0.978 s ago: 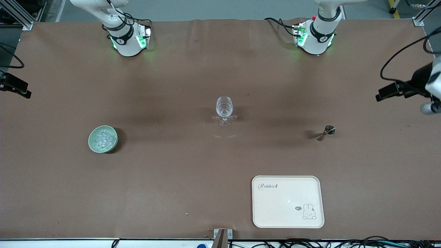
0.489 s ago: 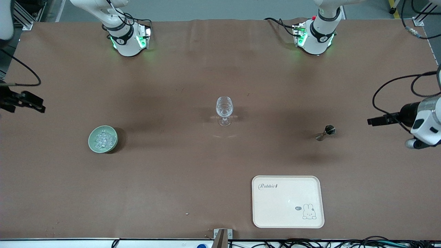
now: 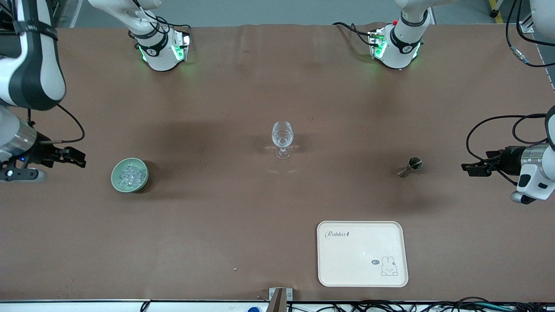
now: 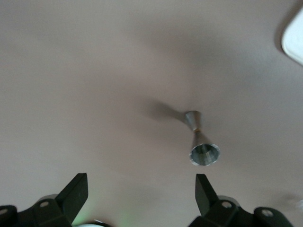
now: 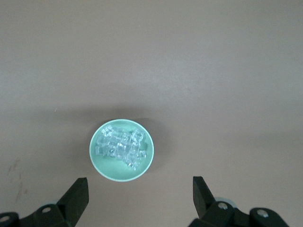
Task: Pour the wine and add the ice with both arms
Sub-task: 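Reach the right gripper to the ice bowl while the left gripper reaches the jigger, then grasp the silver jigger with the left gripper while the right gripper grasps an ice cube, then lift the ice cube out of the green bowl with the right gripper, then carry the held jigger over the wine glass with the left gripper, then tilt the jigger over the glass rim with the left gripper to pour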
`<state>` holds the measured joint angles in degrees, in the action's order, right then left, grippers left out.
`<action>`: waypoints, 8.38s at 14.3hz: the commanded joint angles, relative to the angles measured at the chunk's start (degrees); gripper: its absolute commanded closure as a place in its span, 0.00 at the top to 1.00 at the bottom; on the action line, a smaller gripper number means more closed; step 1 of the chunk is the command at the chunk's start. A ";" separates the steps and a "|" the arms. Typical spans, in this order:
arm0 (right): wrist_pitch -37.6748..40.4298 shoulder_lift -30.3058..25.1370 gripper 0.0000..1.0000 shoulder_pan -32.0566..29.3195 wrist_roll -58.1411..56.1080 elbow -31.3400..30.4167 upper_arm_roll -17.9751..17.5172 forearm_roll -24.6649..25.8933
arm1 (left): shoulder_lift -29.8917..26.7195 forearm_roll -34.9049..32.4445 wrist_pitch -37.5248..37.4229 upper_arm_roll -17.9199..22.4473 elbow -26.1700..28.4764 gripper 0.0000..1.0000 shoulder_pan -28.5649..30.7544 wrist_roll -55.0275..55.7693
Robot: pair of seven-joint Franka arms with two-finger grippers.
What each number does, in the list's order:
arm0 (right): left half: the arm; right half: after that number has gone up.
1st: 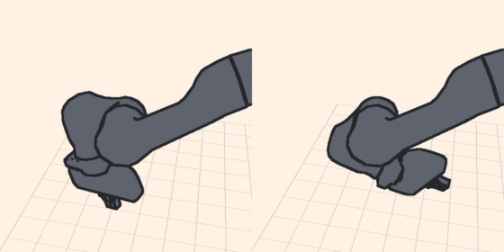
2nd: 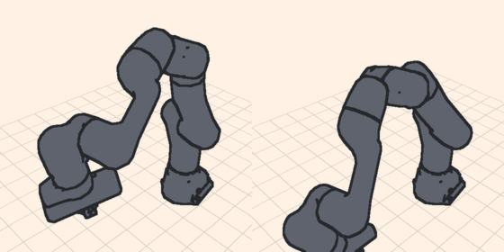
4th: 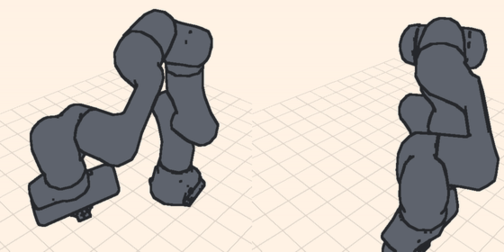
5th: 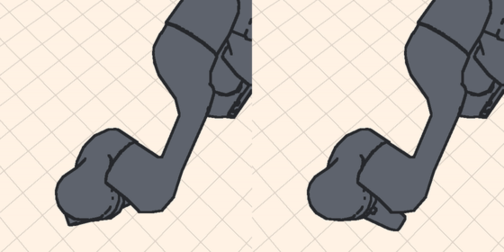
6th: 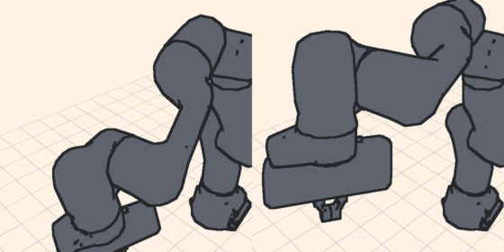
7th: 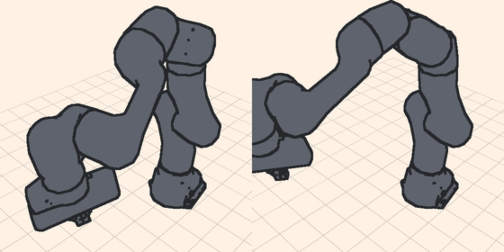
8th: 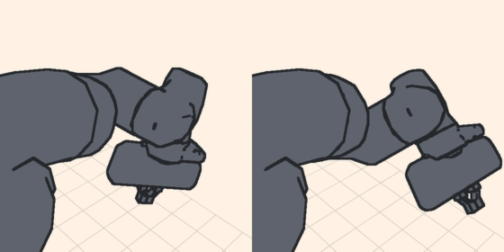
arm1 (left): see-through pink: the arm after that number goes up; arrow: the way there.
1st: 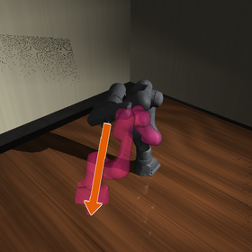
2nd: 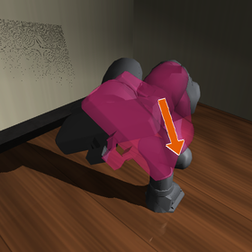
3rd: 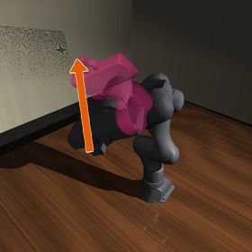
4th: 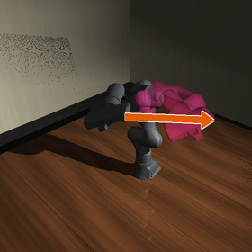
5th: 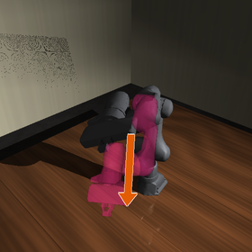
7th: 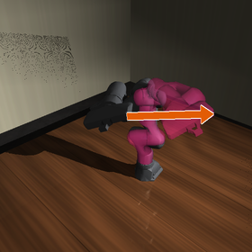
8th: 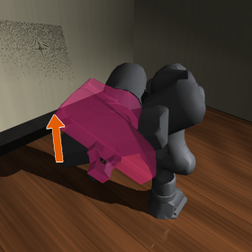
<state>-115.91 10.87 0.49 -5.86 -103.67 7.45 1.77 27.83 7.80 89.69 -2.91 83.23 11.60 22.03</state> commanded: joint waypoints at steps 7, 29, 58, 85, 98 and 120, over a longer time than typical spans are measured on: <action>-11.77 8.64 0.94 0.03 -0.65 -4.16 -0.41 -3.00 | 6.80 25.22 3.99 -0.43 6.22 1.00 9.83 14.18; -24.37 10.75 0.72 3.55 3.22 -17.80 -0.50 -3.35 | 17.61 42.30 7.61 -1.57 14.06 0.93 9.75 8.99; 3.01 5.57 0.06 2.50 3.05 4.05 -0.15 -3.00 | 21.04 43.80 4.53 -2.28 12.13 0.34 9.84 8.73; 26.96 -10.43 0.05 1.97 3.05 14.46 -0.59 -0.10 | 11.28 45.20 13.84 -22.13 11.77 0.01 9.14 32.20; 26.96 -10.43 0.04 1.97 3.05 14.46 -0.59 -0.10 | 3.20 51.00 27.72 -34.60 28.11 0.01 9.40 32.28; 27.05 -10.43 0.03 1.97 3.13 14.46 -0.59 -0.10 | -4.01 59.53 46.98 -53.69 41.66 0.00 8.79 62.14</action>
<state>-88.55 1.84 2.49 -2.97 -87.72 7.20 0.98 25.34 65.67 135.98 -55.88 123.98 20.38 80.72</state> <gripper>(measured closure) 0.775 0.789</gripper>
